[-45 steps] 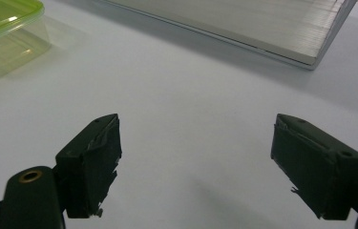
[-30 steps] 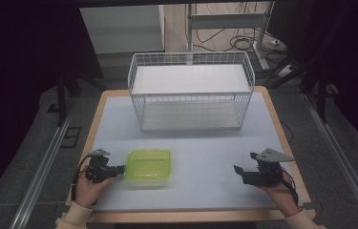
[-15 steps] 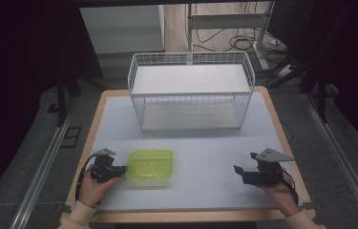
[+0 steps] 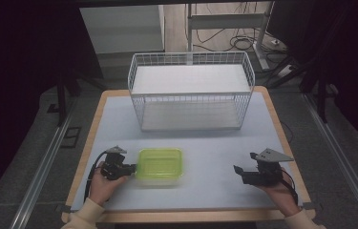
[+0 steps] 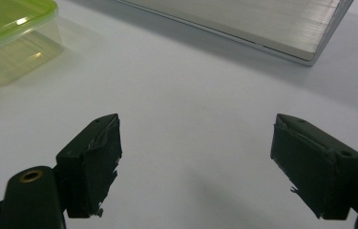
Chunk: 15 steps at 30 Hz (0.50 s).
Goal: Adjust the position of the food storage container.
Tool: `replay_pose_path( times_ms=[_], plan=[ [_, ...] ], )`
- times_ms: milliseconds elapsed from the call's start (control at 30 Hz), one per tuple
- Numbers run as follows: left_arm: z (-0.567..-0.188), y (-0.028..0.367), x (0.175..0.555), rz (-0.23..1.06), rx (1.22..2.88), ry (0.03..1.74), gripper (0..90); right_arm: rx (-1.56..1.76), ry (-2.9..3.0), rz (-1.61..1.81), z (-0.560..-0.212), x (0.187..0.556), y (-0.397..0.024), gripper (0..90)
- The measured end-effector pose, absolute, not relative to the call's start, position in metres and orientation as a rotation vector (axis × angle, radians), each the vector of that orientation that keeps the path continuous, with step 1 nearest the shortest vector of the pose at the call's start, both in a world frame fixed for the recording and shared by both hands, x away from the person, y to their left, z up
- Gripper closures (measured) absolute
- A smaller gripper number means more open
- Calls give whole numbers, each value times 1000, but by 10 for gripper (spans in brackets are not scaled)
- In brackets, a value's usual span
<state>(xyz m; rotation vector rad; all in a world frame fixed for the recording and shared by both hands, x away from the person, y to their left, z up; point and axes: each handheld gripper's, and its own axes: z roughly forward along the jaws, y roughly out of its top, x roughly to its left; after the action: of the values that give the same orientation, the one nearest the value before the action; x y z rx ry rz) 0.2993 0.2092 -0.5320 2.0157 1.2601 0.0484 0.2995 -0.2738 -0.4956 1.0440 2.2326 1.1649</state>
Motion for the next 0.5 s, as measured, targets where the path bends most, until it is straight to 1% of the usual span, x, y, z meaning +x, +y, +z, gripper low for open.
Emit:
replay_pose_path(
  times_ms=[133,500],
  plan=[
    [-529,198,303,46,2047,1226,896,1045,2234,1163,-496,300,-273,180],
    [-530,165,314,16,2066,1190,896,1032,2235,1180,-495,299,-273,180]
  ],
)
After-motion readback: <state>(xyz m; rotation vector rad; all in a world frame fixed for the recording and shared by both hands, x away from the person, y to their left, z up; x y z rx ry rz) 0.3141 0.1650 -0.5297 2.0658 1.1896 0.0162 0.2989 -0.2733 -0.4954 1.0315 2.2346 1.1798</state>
